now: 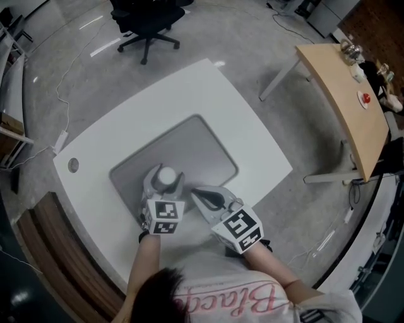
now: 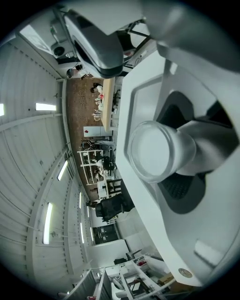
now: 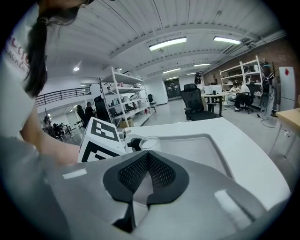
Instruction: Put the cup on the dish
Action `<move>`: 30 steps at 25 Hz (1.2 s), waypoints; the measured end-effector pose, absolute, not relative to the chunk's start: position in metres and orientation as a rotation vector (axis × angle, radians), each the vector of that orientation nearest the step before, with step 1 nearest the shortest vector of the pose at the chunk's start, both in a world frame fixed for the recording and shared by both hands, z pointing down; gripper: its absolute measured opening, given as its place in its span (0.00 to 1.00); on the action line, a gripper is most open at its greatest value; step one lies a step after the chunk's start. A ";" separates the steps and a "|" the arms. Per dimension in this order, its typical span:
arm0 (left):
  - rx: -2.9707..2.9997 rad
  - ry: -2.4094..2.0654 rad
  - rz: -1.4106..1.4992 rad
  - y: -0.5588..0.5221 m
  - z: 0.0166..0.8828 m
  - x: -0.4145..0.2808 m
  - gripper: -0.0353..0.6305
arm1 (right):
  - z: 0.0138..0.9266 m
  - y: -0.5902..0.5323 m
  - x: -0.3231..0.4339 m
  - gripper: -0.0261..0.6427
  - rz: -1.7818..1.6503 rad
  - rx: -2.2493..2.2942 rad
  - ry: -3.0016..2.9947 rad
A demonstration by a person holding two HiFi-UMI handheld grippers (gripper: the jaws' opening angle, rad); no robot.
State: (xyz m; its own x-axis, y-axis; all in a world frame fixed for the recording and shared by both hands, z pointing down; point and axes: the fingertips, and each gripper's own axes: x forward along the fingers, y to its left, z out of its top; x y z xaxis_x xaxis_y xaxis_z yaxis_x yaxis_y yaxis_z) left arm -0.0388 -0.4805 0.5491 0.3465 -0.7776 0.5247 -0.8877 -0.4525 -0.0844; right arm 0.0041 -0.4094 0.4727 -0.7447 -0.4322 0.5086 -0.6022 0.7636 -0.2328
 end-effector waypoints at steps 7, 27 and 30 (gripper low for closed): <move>2.408 -1.447 0.753 -0.478 0.563 -0.033 0.45 | 0.479 -0.408 0.002 0.04 0.572 0.772 -2.520; 2.340 -1.485 0.726 -0.452 0.525 -0.046 0.63 | 0.463 -0.399 0.007 0.04 0.539 0.832 -2.565; 2.311 -1.536 0.694 -0.437 0.516 -0.055 0.34 | 0.459 -0.392 0.005 0.04 0.524 0.842 -2.579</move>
State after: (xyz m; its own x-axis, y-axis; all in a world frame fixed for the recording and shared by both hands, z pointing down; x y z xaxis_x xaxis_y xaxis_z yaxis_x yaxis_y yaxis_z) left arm -0.0550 -0.4367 0.5157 0.3191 -0.7833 0.5334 -0.9179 -0.3955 -0.0316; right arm 0.0054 -0.3924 0.4591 -0.7500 -0.4783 0.4568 -0.6188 0.7514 -0.2291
